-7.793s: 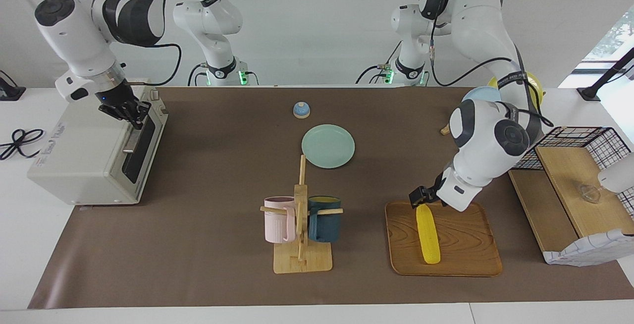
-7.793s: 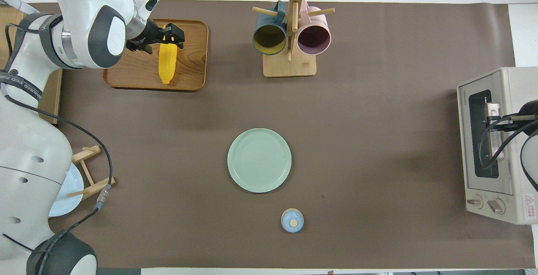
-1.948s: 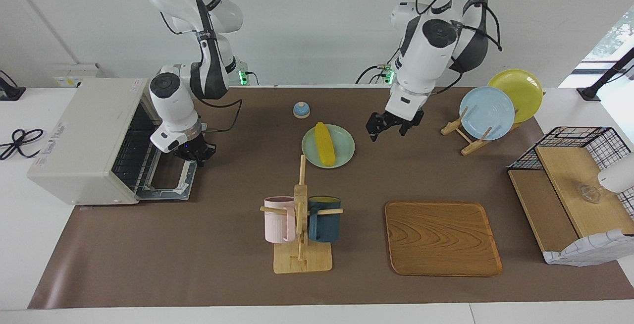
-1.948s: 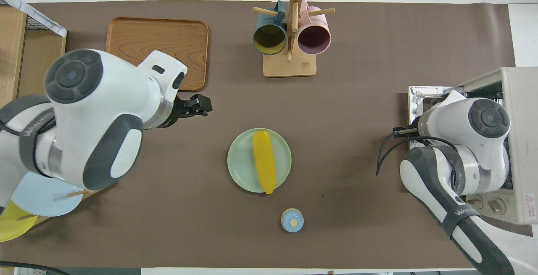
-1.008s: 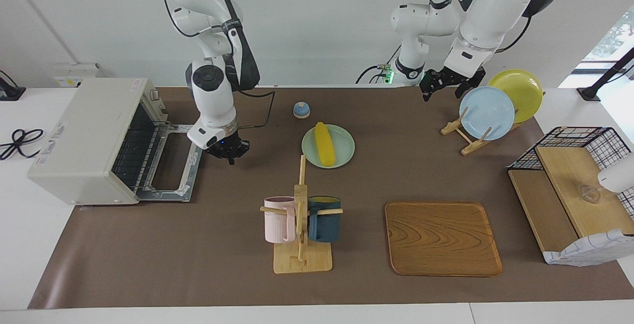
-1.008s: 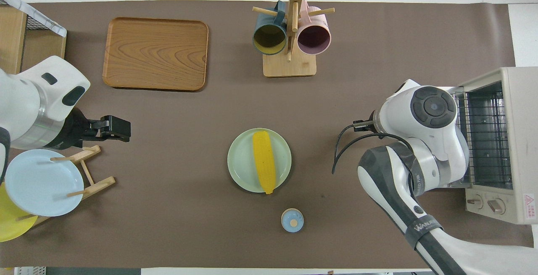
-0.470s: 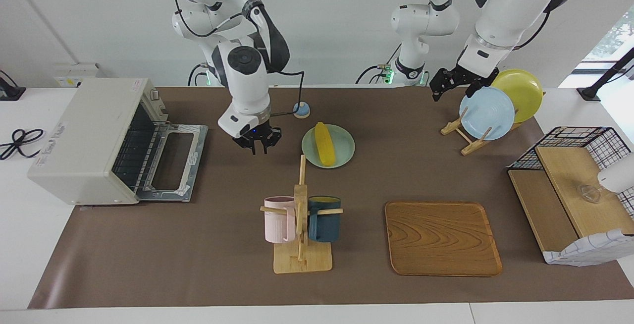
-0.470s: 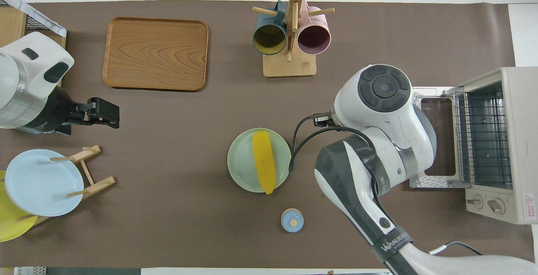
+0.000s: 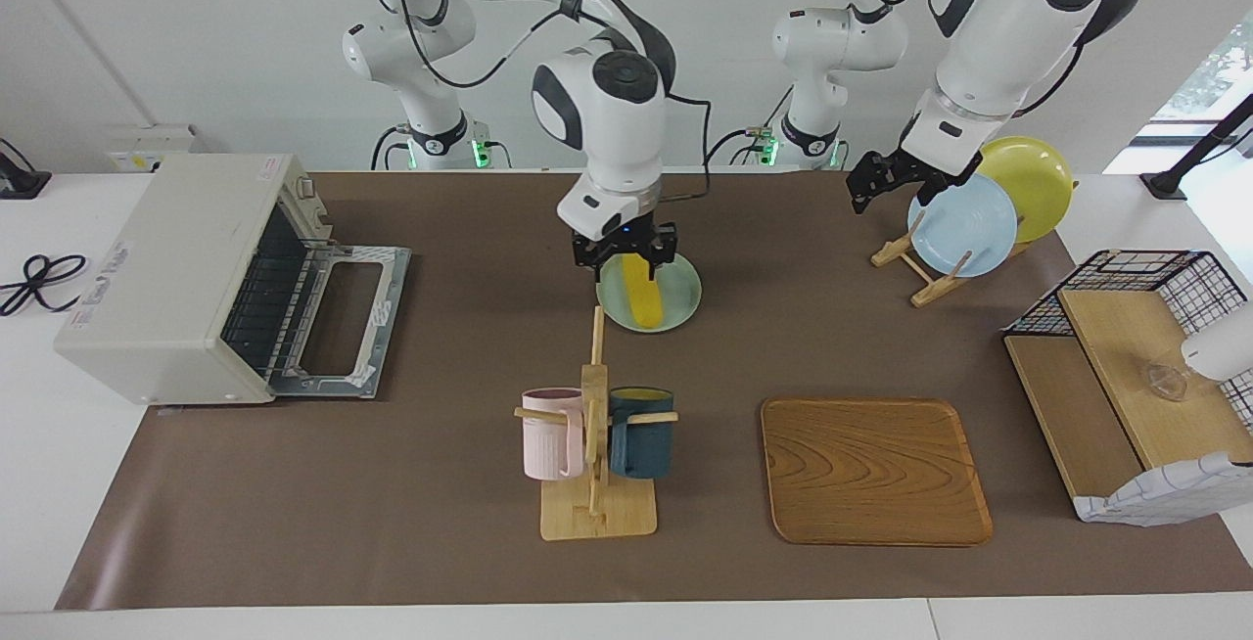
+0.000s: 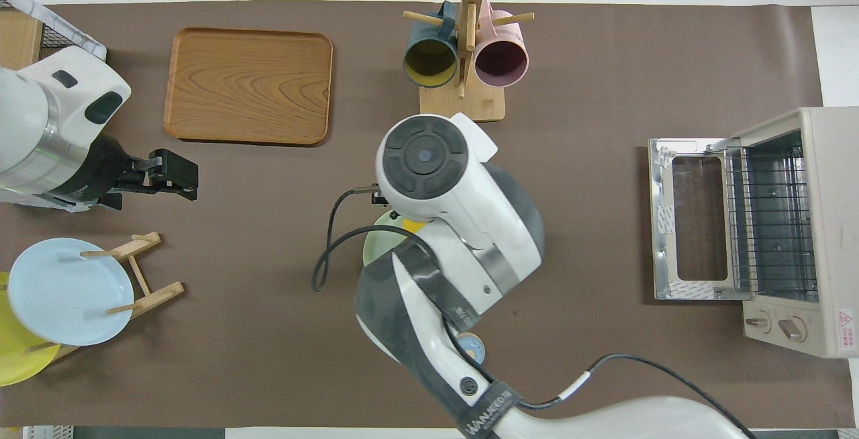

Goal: Put corn in oven

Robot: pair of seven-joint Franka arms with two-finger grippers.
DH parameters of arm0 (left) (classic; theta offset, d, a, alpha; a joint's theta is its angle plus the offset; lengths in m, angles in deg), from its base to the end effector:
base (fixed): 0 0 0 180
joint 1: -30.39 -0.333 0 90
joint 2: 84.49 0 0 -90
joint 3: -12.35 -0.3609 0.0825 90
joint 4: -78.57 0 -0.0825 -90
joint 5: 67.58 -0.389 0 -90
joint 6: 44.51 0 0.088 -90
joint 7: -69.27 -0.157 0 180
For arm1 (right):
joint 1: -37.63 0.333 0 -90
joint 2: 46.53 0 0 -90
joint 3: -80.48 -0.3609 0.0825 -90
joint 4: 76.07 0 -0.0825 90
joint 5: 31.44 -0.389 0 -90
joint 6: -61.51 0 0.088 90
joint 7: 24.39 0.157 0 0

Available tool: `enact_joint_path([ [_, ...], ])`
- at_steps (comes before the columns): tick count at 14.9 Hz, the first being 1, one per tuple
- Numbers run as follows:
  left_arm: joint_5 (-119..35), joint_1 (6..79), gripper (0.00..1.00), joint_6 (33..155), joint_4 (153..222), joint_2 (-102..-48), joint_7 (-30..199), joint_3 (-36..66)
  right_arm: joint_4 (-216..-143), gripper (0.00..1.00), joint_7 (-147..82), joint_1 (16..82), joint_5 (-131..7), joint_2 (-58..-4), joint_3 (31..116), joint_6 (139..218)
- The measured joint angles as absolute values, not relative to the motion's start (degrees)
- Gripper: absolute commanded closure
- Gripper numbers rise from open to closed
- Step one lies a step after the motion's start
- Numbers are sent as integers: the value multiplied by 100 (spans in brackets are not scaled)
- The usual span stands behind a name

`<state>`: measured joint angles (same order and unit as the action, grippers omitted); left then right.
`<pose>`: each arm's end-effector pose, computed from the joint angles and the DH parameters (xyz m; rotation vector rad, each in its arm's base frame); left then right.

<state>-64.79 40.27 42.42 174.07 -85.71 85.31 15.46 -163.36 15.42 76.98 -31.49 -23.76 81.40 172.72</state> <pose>0.5205 -0.1284 0.5820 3.1193 0.0840 -0.2127 0.5479 0.4367 0.4227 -3.1327 0.0362 -0.0298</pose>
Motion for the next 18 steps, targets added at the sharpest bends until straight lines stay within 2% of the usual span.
enact_joint_path([
  [3, -6406, 4031, 0, 4227, 17354, -8572, 8530, 1574, -15796, 18, 1791, 8101, -3151, -1603, 8138, 17844],
  [6, -6401, 4031, 0, 4211, 17276, -8584, 8530, 1581, -15810, 18, 1793, 8373, -3154, -1343, 8132, 18147],
  [9, -6401, 4028, 0, 4203, 17259, -8586, 8530, 1580, -16108, 19, 1796, 8538, -3154, -1370, 8131, 18377],
  [13, -6401, 4023, 0, 4202, 17259, -8586, 8530, 1579, -16923, 33, 1796, 8646, -3154, -1556, 8128, 18942],
  [16, -6401, 4022, 0, 4202, 17259, -8587, 8530, 1579, -17181, 45, 1797, 8755, -3154, -1689, 8127, 19001],
  [18, -6401, 4019, 0, 4202, 17259, -8587, 8530, 1579, -17294, 46, 1798, 8812, -3155, -1767, 8127, 18998],
])
